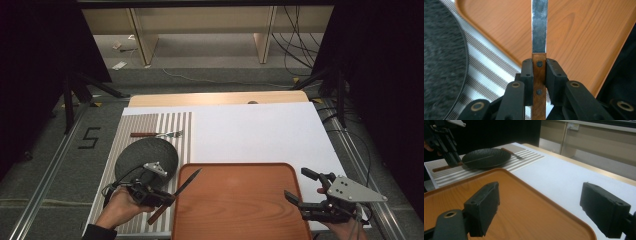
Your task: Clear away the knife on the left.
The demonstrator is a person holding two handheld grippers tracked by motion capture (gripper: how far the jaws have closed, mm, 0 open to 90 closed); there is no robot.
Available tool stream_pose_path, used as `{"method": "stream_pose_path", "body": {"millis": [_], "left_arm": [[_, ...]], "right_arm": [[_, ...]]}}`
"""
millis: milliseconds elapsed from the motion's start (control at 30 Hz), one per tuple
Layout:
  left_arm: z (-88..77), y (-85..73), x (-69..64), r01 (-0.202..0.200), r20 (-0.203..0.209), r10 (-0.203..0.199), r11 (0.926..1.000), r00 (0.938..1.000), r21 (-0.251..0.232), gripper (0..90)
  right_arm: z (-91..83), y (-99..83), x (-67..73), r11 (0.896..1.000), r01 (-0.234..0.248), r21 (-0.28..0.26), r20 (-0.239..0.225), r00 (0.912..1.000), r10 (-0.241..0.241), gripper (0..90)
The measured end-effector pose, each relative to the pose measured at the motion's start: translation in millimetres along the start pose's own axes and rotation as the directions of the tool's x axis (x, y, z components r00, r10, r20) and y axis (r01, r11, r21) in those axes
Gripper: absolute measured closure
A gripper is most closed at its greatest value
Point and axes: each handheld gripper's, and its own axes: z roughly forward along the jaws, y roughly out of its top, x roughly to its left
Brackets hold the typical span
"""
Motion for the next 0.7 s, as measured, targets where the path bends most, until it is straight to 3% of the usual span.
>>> {"method": "stream_pose_path", "body": {"millis": [200, 400, 700], "left_arm": [[10.3, 11.9, -7.4, -0.004, 0.009, 0.004, 0.9999, 1.0000, 0.012, 77.0], [18.5, 23.6, -22.4, -0.031, -0.015, 0.031, 0.9994, 0.9994, 0.018, 77.0], [33.0, 35.8, -34.7, -0.043, 0.011, 0.043, 0.9988, 0.9990, 0.024, 77.0]], "right_arm": [[-0.1, 0.1, 0.1, 1.000, 0.001, -0.001, 0.001, 1.0000, -0.001, 17.3], [-0.3, 0.1, -0.1, 1.000, 0.002, -0.002, 0.003, 1.0000, -0.002, 17.2], [-0.2, 0.1, 0.0, 1.000, 0.001, -0.001, 0.000, 1.0000, -0.001, 17.2]]}}
